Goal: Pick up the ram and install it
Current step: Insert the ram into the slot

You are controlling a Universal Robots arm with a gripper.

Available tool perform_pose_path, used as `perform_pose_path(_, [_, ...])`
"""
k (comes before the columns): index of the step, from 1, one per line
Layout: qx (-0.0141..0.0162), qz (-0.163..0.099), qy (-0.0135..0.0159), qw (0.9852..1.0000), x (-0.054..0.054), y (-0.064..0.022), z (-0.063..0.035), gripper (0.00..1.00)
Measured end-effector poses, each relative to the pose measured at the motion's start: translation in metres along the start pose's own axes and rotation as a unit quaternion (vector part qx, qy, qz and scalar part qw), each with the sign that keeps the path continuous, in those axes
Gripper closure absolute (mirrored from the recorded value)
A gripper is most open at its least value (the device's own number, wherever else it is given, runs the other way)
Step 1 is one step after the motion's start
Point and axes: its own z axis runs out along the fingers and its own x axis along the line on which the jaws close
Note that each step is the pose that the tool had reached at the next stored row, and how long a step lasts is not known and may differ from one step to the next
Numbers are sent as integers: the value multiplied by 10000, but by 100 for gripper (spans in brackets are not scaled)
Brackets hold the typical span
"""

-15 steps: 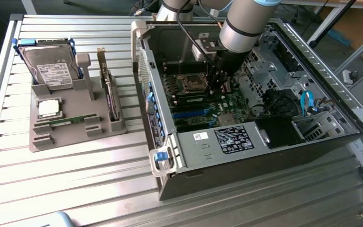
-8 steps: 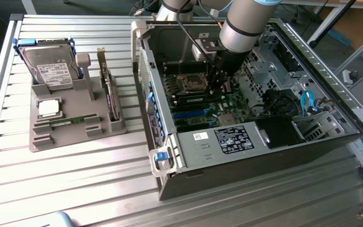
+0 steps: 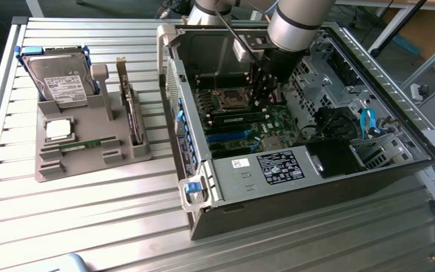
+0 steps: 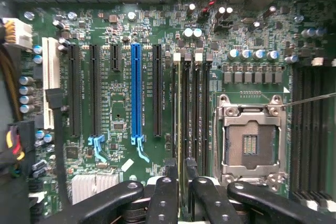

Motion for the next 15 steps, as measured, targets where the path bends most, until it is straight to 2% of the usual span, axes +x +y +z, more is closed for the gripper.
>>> perform_pose_path(3, [0, 0, 0, 10000, -3, 0, -99, 81])
perform_pose_path(9, [0, 0, 0, 10000, -7, 1, -231, 81])
perform_pose_path(15, [0, 0, 0, 10000, -8, 2, -243, 81])
